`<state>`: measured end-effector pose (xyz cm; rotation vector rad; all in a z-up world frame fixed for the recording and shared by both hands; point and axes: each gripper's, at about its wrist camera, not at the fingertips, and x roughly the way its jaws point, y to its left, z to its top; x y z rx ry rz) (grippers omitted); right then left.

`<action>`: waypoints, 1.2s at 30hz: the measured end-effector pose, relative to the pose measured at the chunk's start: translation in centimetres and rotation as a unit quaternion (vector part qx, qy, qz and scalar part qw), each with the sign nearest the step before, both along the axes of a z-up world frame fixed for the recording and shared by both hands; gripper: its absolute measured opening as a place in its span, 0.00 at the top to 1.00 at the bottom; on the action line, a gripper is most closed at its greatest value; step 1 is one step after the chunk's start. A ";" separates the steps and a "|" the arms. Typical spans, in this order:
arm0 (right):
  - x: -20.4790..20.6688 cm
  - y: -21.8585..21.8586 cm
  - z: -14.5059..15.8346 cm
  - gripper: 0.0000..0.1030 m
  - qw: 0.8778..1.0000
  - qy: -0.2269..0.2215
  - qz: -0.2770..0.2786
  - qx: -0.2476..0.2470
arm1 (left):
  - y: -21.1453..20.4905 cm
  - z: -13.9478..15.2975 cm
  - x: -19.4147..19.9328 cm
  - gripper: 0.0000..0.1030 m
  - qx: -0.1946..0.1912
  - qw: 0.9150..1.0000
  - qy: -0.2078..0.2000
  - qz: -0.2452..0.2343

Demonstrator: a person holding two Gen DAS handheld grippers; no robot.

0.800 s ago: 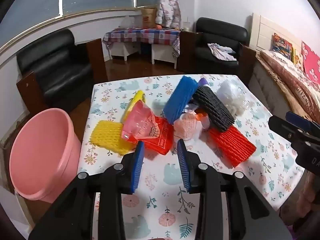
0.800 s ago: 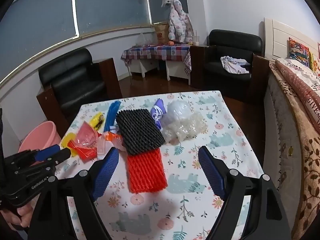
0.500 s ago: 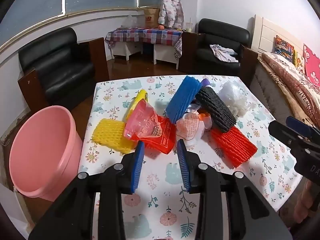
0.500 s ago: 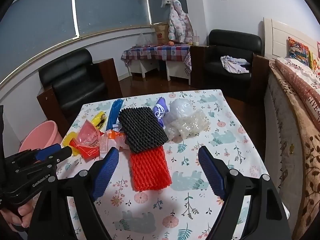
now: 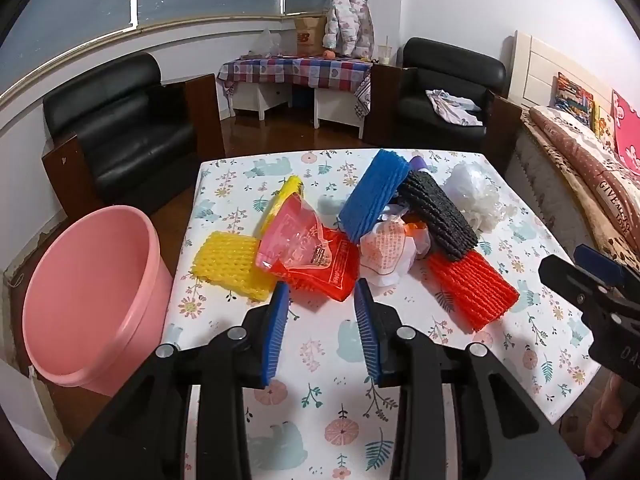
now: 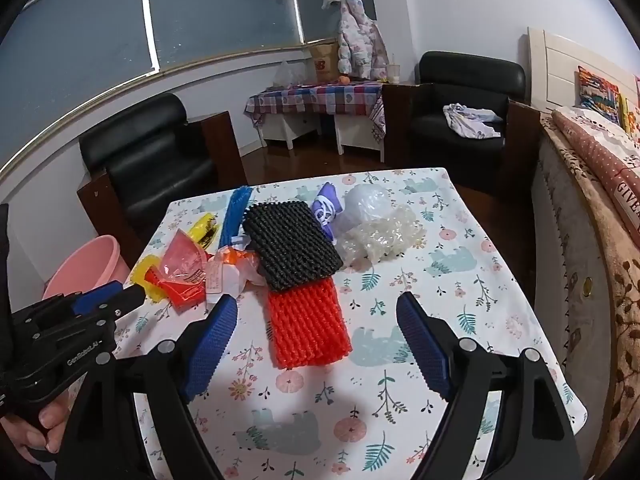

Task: Collect trash
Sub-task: 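Move both tools toward the pile of packaging on the table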

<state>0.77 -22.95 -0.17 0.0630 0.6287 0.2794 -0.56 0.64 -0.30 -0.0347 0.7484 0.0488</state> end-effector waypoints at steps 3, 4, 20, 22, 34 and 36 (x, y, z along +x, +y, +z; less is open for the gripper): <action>-0.3 0.3 0.1 0.22 1.000 -0.005 0.007 -0.002 | 0.1 -0.1 -0.1 0.67 -0.002 1.000 0.000 0.003; -0.4 0.4 0.2 0.22 1.000 -0.007 0.009 -0.005 | 0.1 -0.1 -0.2 0.67 -0.002 1.000 0.000 0.003; -1.2 1.2 0.5 0.22 1.000 -0.016 0.019 -0.018 | 0.4 -0.1 -0.5 0.67 -0.004 1.000 0.002 0.005; -1.2 1.3 0.5 0.22 1.000 -0.016 0.018 -0.018 | 0.6 -0.1 -0.5 0.67 -0.006 1.000 0.003 0.006; -0.8 1.4 0.4 0.22 1.000 -0.009 0.014 -0.026 | 0.9 -0.2 -0.5 0.67 -0.010 1.000 0.005 0.011; -0.7 1.3 0.3 0.22 1.000 -0.006 0.014 -0.026 | 1.0 -0.3 -0.5 0.67 -0.011 1.000 0.006 0.012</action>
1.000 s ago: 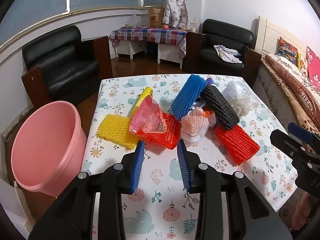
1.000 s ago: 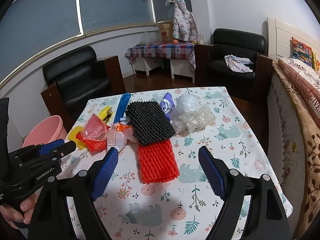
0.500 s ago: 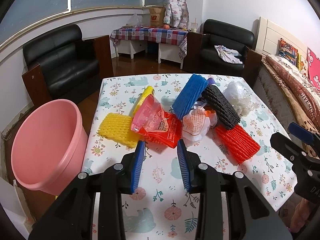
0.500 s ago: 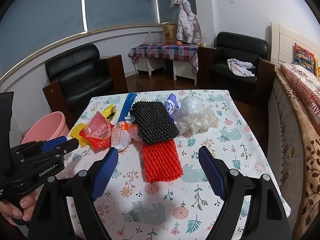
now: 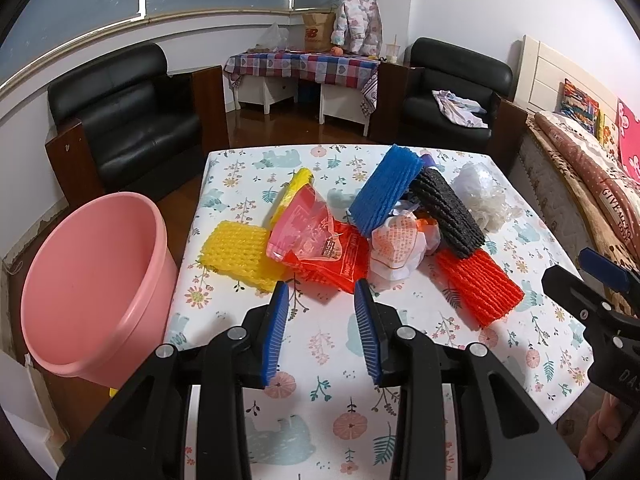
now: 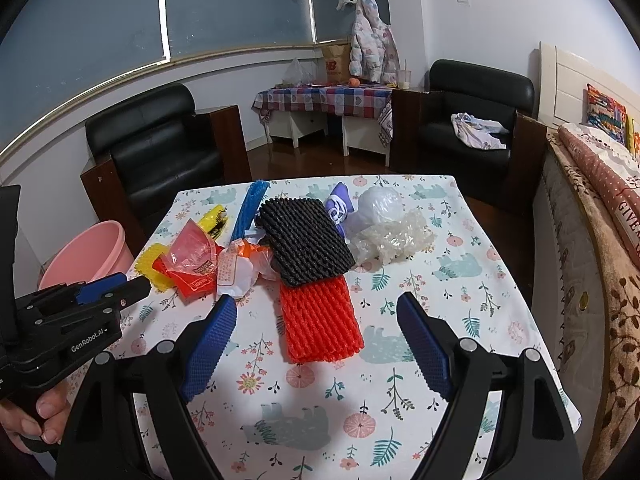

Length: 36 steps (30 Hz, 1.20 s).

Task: Collect trash
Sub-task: 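Move both tools toward the pile of packaging on the table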

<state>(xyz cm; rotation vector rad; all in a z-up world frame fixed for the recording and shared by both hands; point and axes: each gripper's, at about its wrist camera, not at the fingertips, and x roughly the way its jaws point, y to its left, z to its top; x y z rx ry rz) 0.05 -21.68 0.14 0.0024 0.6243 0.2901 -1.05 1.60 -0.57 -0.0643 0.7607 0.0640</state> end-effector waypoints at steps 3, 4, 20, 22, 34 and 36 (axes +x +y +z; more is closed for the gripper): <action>0.0 0.0 0.0 0.22 1.000 0.001 0.000 0.000 | 0.1 -0.1 0.0 0.67 -0.001 1.000 0.001 0.001; 0.0 0.0 0.0 0.22 1.000 0.001 0.000 0.000 | 0.1 -0.1 0.0 0.67 -0.002 1.000 0.002 0.002; 0.1 0.2 -0.2 0.22 1.000 0.001 0.003 0.000 | 0.6 -0.3 0.0 0.67 -0.008 1.000 0.007 0.008; 0.1 0.2 -0.2 0.22 1.000 0.001 0.003 0.000 | 0.6 -0.3 0.0 0.67 -0.008 1.000 0.007 0.008; 0.1 0.4 -0.3 0.22 1.000 0.003 0.006 0.003 | 0.6 -0.5 -0.2 0.67 -0.008 1.000 0.011 0.009; 0.0 0.5 -0.3 0.22 1.000 0.003 0.006 0.004 | 0.6 -0.5 -0.1 0.67 -0.008 1.000 0.013 0.009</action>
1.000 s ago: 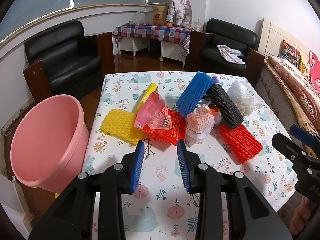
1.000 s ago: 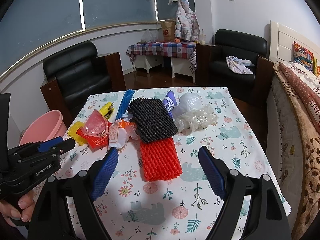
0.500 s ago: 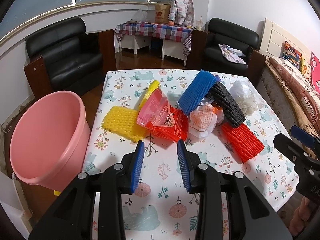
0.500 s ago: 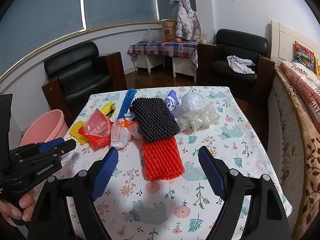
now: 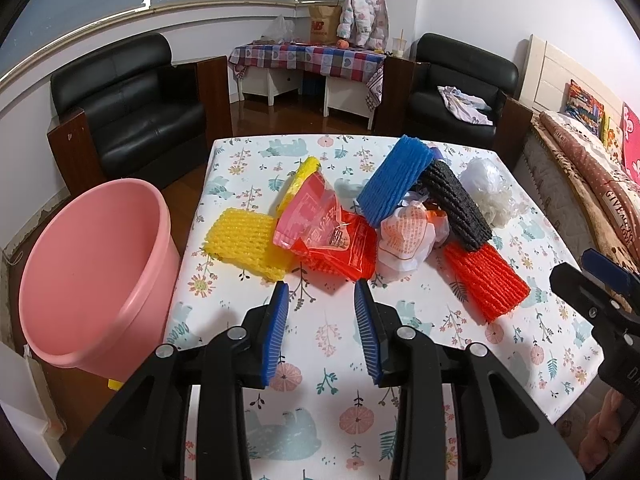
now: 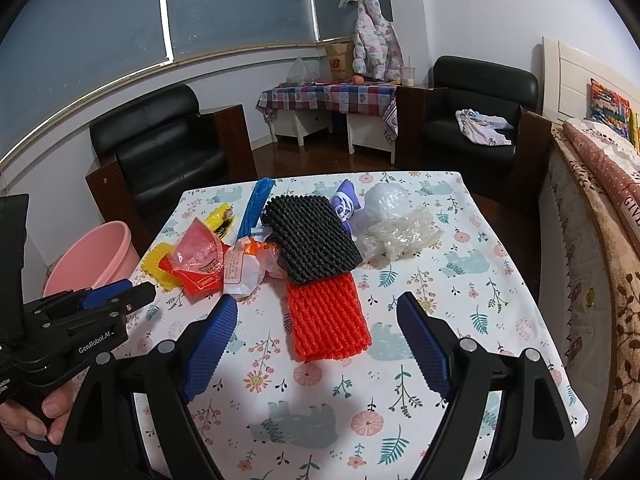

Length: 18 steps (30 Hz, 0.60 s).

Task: Collect trash
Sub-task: 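Move both tools toward the pile of packaging on the table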

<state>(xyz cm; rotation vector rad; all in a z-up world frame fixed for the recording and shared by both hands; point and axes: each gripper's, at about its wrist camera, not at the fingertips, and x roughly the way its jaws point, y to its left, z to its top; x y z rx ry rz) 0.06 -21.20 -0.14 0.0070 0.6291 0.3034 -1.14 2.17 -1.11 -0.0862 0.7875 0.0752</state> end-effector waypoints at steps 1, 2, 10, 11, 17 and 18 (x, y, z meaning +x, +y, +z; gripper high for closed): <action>0.0 0.0 0.0 0.22 1.000 0.000 0.000 0.001 | 0.0 0.0 0.0 0.67 0.000 1.000 0.001 0.000; 0.0 0.0 0.0 0.22 1.000 0.001 0.000 0.001 | 0.0 0.0 0.1 0.67 -0.001 1.000 0.001 0.000; 0.2 0.1 -0.1 0.24 1.000 0.005 -0.004 0.010 | 0.5 -0.3 0.2 0.66 -0.012 1.000 0.006 0.004; 0.2 0.2 -0.2 0.24 1.000 0.006 -0.003 0.011 | 0.6 -0.3 0.2 0.66 -0.015 1.000 0.007 0.004; 0.6 -0.6 -0.3 0.26 1.000 0.012 -0.005 0.021 | 1.3 -0.6 0.4 0.66 -0.047 0.999 0.010 -0.001; 0.7 -0.7 -0.4 0.27 1.000 0.015 -0.005 0.023 | 1.4 -0.7 0.4 0.66 -0.052 0.999 0.010 -0.003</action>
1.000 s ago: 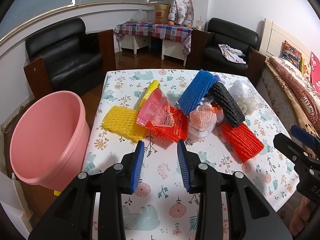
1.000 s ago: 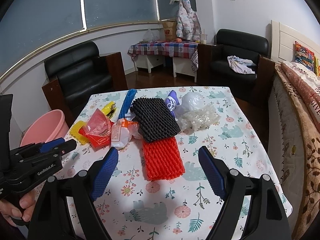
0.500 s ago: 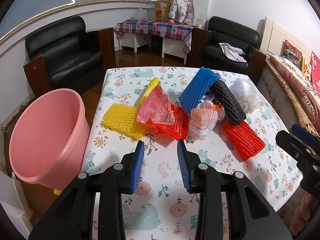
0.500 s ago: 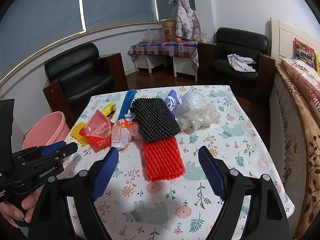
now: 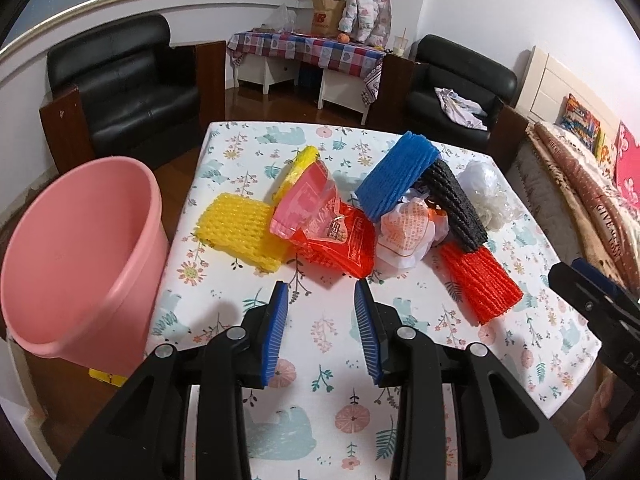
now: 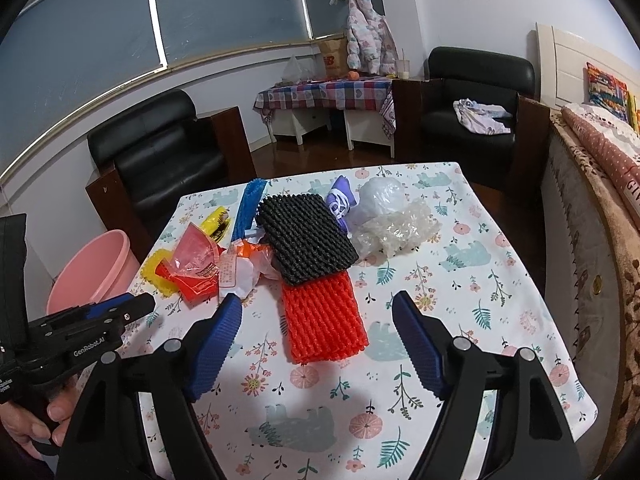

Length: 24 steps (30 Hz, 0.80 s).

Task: Collect trash
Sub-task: 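Move both tools toward the pile of packaging on the table, then grasp the red snack bag with the left tool while the right tool grasps the blue foam net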

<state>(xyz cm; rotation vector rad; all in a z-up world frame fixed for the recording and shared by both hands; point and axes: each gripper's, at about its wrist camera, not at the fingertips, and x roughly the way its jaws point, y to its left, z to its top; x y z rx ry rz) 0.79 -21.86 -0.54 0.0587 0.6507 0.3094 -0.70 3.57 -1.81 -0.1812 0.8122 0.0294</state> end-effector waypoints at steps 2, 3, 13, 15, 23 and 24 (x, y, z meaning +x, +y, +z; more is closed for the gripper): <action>0.2 0.0 -0.2 0.28 1.000 0.005 0.003 0.004 | 0.2 -0.1 0.0 0.66 -0.011 1.000 0.001 -0.004; 0.3 0.1 -0.2 0.28 1.000 0.006 0.005 0.004 | 0.4 -0.1 0.1 0.66 -0.014 1.000 0.001 -0.003; 2.6 -1.0 -0.6 0.34 1.000 0.017 0.019 0.017 | 2.9 -0.3 0.3 0.66 -0.042 0.999 0.010 0.012; 3.0 -0.9 -0.7 0.35 0.999 0.017 0.025 0.015 | 3.0 -0.3 0.7 0.66 -0.049 0.999 0.013 0.009; 4.1 -0.2 -0.8 0.35 0.999 0.013 0.050 0.003 | 2.5 -0.2 3.5 0.66 -0.060 0.998 0.036 0.010; 4.2 -0.2 -0.8 0.35 0.999 0.013 0.050 0.002 | 2.5 -0.3 3.9 0.66 -0.062 0.997 0.041 0.015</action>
